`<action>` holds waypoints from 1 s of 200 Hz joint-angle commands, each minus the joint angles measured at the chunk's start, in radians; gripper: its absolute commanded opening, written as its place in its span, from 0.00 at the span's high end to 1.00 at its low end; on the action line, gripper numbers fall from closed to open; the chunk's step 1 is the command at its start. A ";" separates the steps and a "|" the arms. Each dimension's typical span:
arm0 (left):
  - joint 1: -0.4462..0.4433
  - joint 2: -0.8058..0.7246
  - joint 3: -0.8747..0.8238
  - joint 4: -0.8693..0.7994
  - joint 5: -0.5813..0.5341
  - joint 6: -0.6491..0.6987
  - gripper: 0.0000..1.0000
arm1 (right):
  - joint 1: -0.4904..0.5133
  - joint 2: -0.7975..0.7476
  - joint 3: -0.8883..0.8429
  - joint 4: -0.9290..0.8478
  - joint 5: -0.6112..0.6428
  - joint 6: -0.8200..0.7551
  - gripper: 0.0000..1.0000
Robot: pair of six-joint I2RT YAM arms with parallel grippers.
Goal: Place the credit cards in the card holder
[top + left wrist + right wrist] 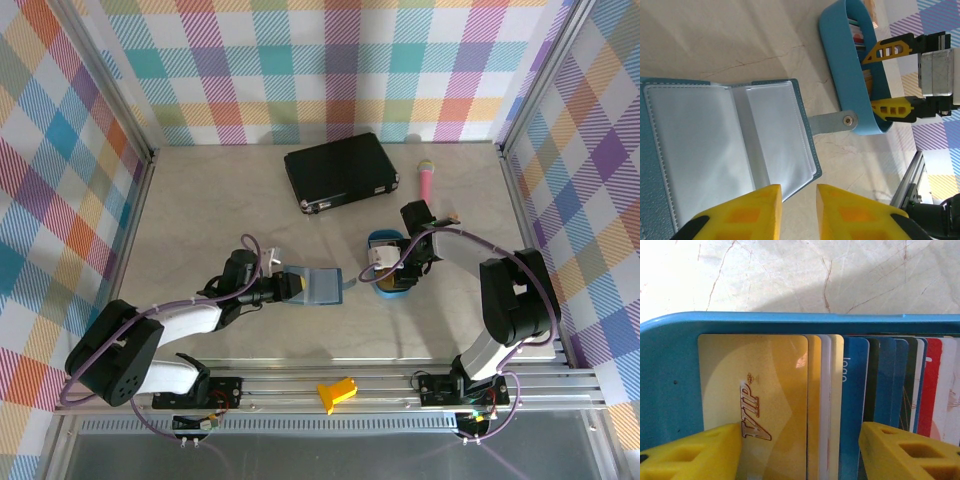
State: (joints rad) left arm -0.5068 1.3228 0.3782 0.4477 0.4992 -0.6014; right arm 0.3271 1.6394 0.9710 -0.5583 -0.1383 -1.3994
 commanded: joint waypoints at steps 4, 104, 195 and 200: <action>0.009 -0.010 0.018 0.016 0.060 0.017 0.70 | 0.005 0.012 0.023 -0.004 -0.024 0.002 0.39; 0.009 -0.058 0.004 0.092 0.162 0.039 0.45 | 0.005 -0.004 0.037 -0.054 -0.116 0.019 0.36; 0.007 -0.143 0.039 -0.069 0.160 0.011 0.28 | 0.006 0.049 0.071 -0.120 -0.066 -0.013 0.37; 0.005 -0.149 0.041 -0.077 0.160 0.008 0.26 | 0.006 0.052 0.072 -0.121 -0.064 -0.015 0.37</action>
State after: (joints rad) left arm -0.5068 1.2121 0.3805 0.4438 0.6544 -0.5877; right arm 0.3279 1.6650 1.0176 -0.6312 -0.1894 -1.3937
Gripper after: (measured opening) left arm 0.712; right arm 0.633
